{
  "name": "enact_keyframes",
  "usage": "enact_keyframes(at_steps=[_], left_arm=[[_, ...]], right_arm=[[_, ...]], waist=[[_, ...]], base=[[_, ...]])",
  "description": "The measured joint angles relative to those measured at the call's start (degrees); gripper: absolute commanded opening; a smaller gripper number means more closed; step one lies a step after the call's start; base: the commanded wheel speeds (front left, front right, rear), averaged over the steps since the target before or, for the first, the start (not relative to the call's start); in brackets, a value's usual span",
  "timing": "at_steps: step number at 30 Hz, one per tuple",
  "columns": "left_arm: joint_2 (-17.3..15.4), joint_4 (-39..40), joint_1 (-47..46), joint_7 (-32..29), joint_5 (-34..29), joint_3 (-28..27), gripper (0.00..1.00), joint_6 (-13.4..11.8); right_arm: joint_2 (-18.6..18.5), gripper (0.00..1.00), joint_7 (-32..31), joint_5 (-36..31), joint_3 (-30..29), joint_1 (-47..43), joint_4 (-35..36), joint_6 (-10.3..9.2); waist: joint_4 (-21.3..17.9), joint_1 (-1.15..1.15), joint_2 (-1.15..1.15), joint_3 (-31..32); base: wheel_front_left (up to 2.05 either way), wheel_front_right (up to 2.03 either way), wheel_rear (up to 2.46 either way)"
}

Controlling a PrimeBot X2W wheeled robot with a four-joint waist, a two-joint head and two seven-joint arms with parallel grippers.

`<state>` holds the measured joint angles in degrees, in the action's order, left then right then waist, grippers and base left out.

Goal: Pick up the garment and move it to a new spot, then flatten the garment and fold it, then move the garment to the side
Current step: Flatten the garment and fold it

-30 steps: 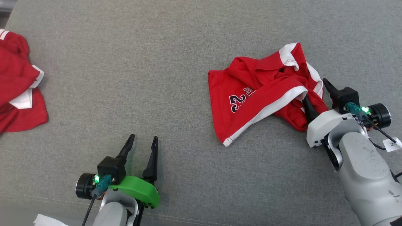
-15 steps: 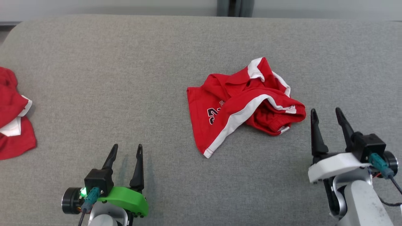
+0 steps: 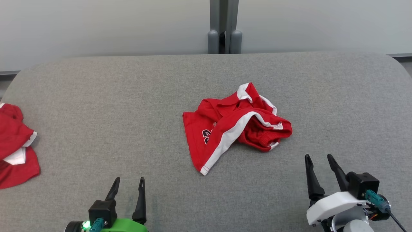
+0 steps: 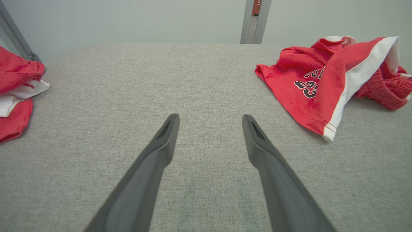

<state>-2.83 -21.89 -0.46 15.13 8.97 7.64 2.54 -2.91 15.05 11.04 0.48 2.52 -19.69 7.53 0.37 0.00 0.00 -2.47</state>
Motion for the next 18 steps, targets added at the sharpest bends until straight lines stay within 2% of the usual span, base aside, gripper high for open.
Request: enact_keyframes(at_steps=[8,14,18], left_arm=[[0.0,0.04,-0.97,0.0,-0.03,1.16,1.0,0.55],[-0.01,-0.23,-2.02,0.0,-0.8,1.48,1.0,1.19],[-0.02,-0.11,-2.79,0.0,-1.05,1.63,1.0,1.58]], right_arm=[[0.03,1.0,0.0,8.58,5.01,4.3,-3.41,0.0],[0.04,1.0,0.0,22.51,6.17,8.86,-6.82,0.0],[0.11,1.0,0.0,28.43,6.86,11.82,-8.54,0.0]], waist=[[0.79,0.0,0.0,-1.3],[2.88,0.0,0.0,-3.31],[4.13,0.0,0.0,-4.65]], base=[[0.0,0.0,0.0],[0.0,0.0,0.0],[0.0,0.0,0.0]])
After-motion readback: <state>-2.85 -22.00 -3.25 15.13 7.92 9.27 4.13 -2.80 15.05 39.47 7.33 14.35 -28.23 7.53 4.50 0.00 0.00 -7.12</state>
